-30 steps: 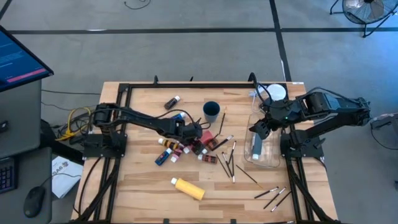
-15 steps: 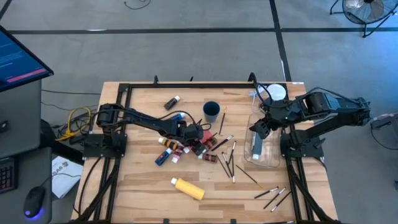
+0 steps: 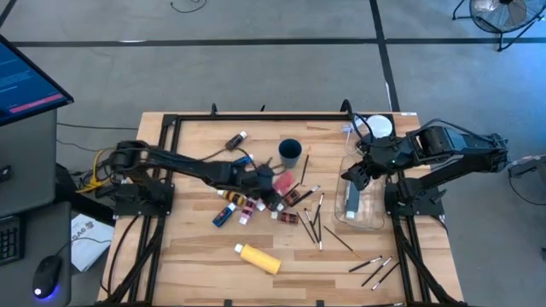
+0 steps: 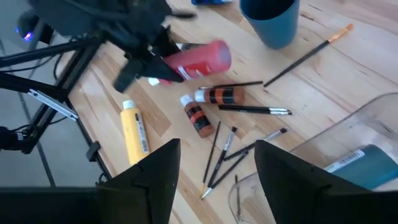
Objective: Pick & Place Paint Supplies
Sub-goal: Put the large red paint bottle into the transparent bin
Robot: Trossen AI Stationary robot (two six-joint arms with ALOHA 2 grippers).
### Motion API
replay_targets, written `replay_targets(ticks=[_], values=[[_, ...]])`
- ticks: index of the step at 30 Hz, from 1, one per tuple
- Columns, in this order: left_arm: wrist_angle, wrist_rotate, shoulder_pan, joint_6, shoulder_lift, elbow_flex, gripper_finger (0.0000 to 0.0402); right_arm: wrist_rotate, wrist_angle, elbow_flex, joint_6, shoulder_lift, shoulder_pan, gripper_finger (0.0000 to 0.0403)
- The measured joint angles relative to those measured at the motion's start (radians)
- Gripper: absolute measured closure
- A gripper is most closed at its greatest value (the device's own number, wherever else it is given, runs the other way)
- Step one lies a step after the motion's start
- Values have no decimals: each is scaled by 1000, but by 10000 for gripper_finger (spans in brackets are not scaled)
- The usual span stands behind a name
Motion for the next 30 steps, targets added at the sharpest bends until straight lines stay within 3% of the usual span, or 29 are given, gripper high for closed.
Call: replay_targets(ticks=[4, 10, 18, 26, 30], values=[[97, -77, 0, -5, -133, 0, 264, 1, 125, 0, -43, 0, 2, 203], [444, -134, 0, 66, -285, 2, 265, 0, 468, 0, -120, 0, 22, 203], [763, -113, 1, 105, -381, 2, 265, 2, 1014, 2, -175, 22, -19, 203], [803, 6, 9, 32, -399, 2, 266, 4, 1102, 0, -139, 153, -117, 203], [799, 64, 10, -6, -399, 2, 266, -2, 1242, 0, -135, 225, -116, 197]])
